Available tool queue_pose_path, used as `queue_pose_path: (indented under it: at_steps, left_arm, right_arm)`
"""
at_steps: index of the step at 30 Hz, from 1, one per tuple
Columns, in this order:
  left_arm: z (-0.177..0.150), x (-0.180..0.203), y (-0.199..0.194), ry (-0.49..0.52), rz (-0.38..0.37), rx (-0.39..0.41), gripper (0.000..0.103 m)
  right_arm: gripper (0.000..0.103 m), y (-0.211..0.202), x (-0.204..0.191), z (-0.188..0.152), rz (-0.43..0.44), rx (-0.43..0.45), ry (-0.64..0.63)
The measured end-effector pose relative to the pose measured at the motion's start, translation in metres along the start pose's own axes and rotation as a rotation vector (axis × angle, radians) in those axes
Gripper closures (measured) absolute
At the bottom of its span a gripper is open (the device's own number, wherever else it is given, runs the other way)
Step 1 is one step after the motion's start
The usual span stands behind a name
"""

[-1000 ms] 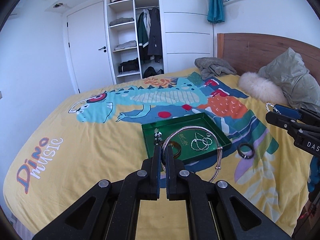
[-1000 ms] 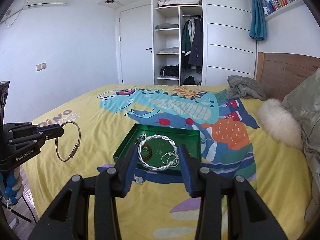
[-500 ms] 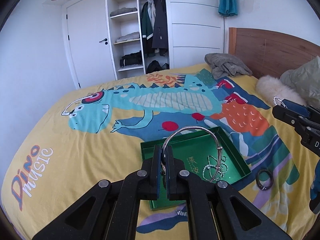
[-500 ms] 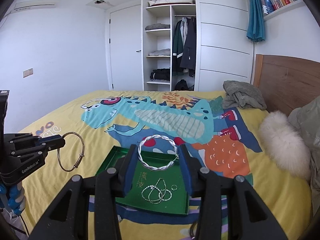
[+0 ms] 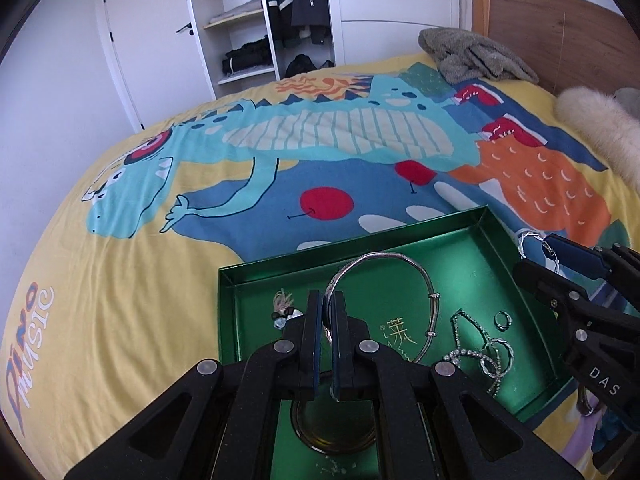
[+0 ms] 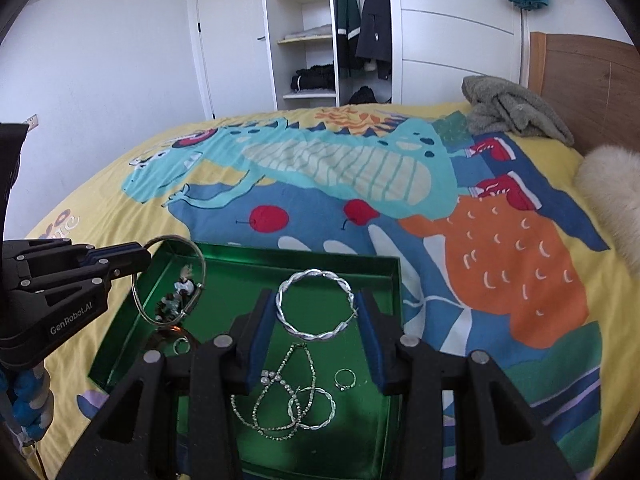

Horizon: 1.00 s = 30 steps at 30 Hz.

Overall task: Organize jewelry
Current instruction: 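Open both tools to release the bangle and hoop in the tray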

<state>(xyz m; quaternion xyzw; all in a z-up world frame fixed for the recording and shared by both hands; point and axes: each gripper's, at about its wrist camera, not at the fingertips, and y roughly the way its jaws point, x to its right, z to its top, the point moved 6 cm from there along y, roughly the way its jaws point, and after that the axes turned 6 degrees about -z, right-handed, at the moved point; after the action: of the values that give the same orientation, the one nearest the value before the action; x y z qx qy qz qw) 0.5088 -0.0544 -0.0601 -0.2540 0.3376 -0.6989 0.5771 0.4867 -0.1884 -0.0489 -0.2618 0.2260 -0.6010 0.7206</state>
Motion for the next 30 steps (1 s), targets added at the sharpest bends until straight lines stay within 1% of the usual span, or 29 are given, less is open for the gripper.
queue_pose_path:
  at_steps: [4, 8, 13, 22, 27, 30]
  left_arm:
    - [-0.001, 0.000, 0.027, -0.002, 0.015, -0.043, 0.099]
    - [-0.005, -0.002, 0.046, -0.011, 0.023, -0.078, 0.099]
    - [-0.012, 0.000, 0.060, -0.011, 0.019, -0.108, 0.099]
    - [-0.021, -0.004, 0.077, -0.038, 0.006, -0.149, 0.099]
    - [-0.022, -0.007, 0.082, -0.060, -0.007, -0.171, 0.099]
    - [-0.023, -0.008, 0.083, -0.065, -0.001, -0.176, 0.099]
  right_arm:
    - [0.064, 0.032, 0.003, -0.008, -0.001, -0.060, -0.004]
    - [0.064, 0.057, -0.001, -0.015, -0.013, -0.126, -0.038]
    - [0.064, 0.074, -0.004, -0.025, -0.028, -0.188, -0.071]
    - [0.064, 0.088, -0.006, -0.041, -0.030, -0.222, -0.079]
    - [0.063, 0.089, -0.005, -0.041, -0.029, -0.226, -0.080]
    - [0.062, 0.089, -0.005, -0.041, -0.034, -0.230, -0.075]
